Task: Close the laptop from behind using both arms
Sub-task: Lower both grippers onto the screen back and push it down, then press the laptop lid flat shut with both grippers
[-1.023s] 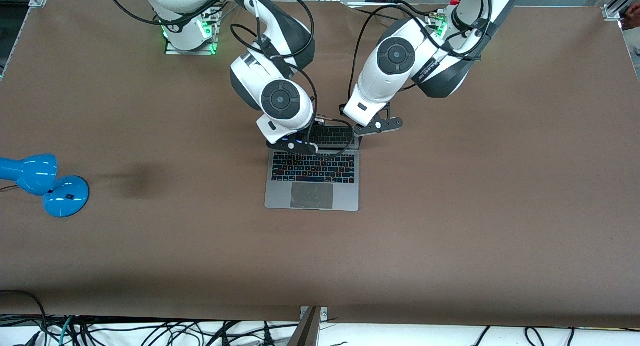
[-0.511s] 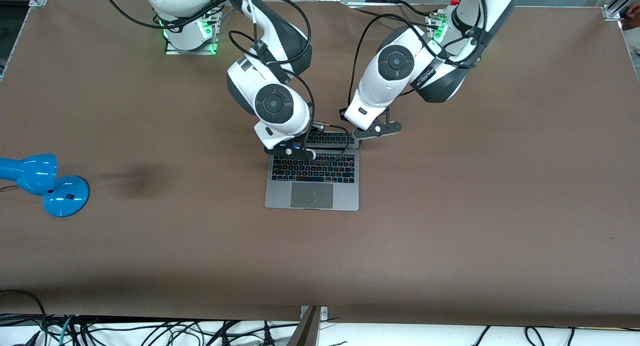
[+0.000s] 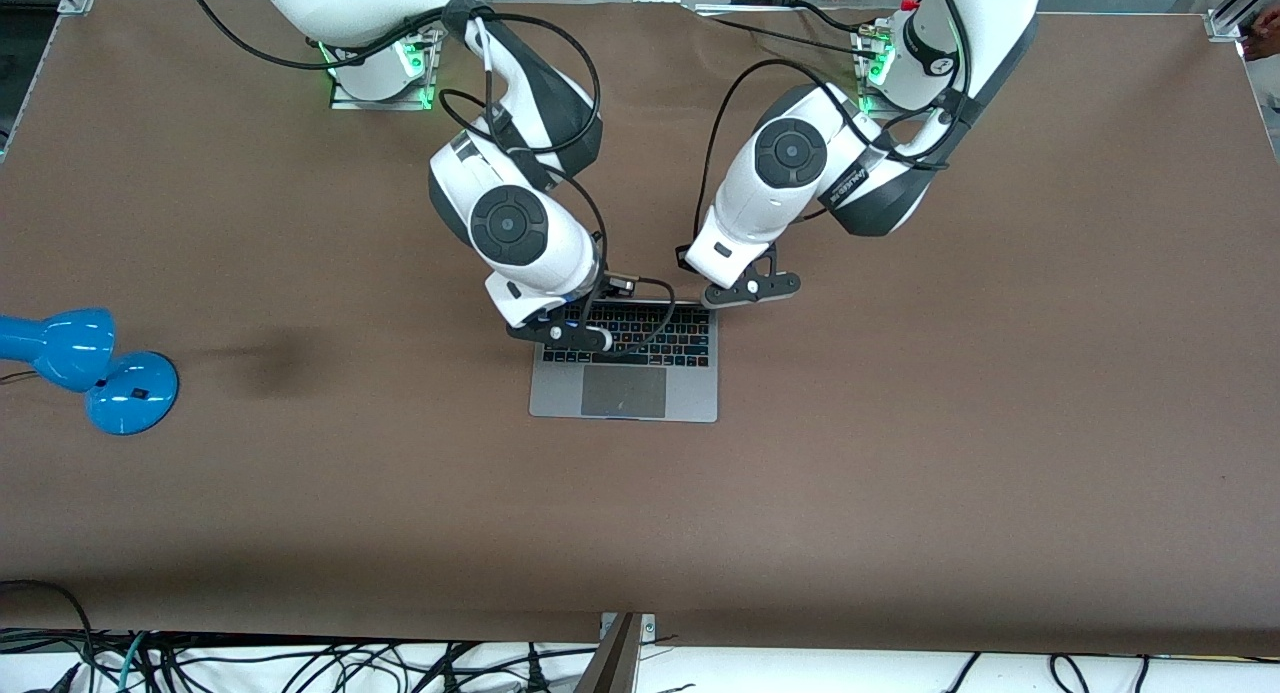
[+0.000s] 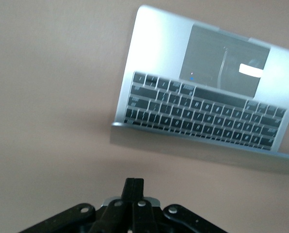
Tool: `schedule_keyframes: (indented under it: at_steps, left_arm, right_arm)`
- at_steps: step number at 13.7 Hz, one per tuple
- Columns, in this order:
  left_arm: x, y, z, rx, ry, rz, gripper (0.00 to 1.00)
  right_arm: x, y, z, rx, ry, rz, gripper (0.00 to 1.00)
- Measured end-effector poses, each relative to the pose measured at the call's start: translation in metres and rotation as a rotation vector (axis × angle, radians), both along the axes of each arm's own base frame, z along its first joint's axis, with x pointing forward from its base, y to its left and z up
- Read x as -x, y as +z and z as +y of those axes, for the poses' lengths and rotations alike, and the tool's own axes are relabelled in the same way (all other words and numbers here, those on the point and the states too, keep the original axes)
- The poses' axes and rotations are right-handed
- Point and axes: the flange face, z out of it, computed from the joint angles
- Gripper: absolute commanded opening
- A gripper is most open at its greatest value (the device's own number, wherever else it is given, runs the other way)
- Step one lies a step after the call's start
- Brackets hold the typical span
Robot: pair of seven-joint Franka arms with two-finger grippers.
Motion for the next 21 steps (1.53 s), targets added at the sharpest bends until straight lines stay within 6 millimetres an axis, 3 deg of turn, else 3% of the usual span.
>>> schedule_keyframes:
  at_steps: [6, 11, 15, 21]
  left_arm:
    - [-0.041, -0.008, -0.001, -0.001, 0.005, -0.012, 0.0]
    - [-0.054, -0.03, -0.001, -0.009, -0.001, -0.008, 0.0]
    - [-0.066, -0.035, 0.002, -0.016, 0.006, -0.022, 0.0]
    - [-0.082, -0.047, 0.011, -0.018, 0.036, -0.019, 0.0]
  right_arm:
    - [-0.014, -0.027, -0.003, 0.009, 0.009, -0.064, 0.0]
    - [-0.023, -0.034, -0.013, 0.017, 0.036, -0.084, 0.0]
    - [-0.03, -0.038, -0.016, 0.006, 0.037, -0.115, 0.0]
    - [-0.042, -0.058, -0.022, -0.006, 0.035, -0.148, 0.0]
